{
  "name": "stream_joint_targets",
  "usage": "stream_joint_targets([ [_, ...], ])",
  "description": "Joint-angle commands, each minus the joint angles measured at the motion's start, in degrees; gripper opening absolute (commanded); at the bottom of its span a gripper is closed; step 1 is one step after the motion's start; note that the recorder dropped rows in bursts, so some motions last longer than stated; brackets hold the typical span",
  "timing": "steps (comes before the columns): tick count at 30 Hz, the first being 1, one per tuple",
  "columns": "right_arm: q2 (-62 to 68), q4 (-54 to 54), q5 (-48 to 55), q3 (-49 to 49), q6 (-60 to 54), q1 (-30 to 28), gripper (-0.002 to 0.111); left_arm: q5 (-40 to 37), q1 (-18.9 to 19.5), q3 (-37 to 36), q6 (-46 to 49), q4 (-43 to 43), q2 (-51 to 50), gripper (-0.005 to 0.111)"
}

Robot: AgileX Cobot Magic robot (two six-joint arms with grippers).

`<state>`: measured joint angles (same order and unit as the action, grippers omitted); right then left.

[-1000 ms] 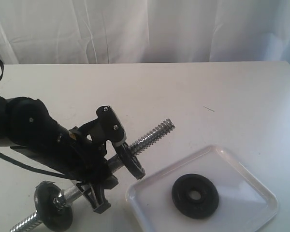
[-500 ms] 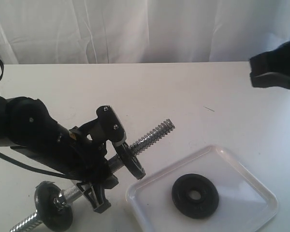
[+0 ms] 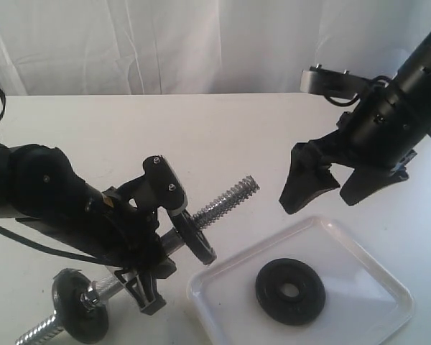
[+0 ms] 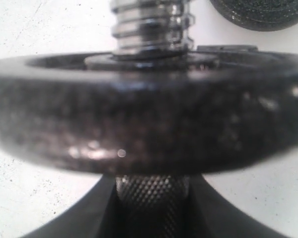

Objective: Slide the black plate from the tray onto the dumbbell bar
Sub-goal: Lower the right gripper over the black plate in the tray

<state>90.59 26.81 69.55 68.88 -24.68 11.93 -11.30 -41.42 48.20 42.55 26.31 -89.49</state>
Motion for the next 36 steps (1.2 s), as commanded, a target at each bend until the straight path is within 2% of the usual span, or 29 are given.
stream_joint_targets([
  [1, 2.38, 0.03, 0.41, 0.30, -0.04, 2.16, 0.105, 5.51, -0.42, 1.47, -0.15, 2.71, 3.25, 0.000],
  [7, 4.27, -5.48, 0.41, -1.73, 0.09, 6.40, 0.105, 5.99, -0.42, 1.47, 0.97, 2.71, 3.25, 0.000],
  [11, 4.63, -11.21, -3.87, -3.50, 0.09, 9.38, 0.105, 7.00, -0.42, 1.47, 0.98, 2.71, 3.25, 0.000],
  [20, 4.99, -11.88, -13.52, -6.95, 0.09, 14.29, 0.105, 10.19, -0.42, 1.47, 0.98, 1.98, 3.25, 0.000],
  [25, 4.99, -12.50, -18.61, -8.53, 0.09, 14.97, 0.105, 10.40, 0.15, 1.47, 1.16, 1.98, 3.25, 0.000],
  [36, 4.99, -12.92, -22.97, -11.59, 0.09, 14.97, 0.105, 10.68, 8.24, 1.47, 1.23, 1.62, 3.25, 0.000],
])
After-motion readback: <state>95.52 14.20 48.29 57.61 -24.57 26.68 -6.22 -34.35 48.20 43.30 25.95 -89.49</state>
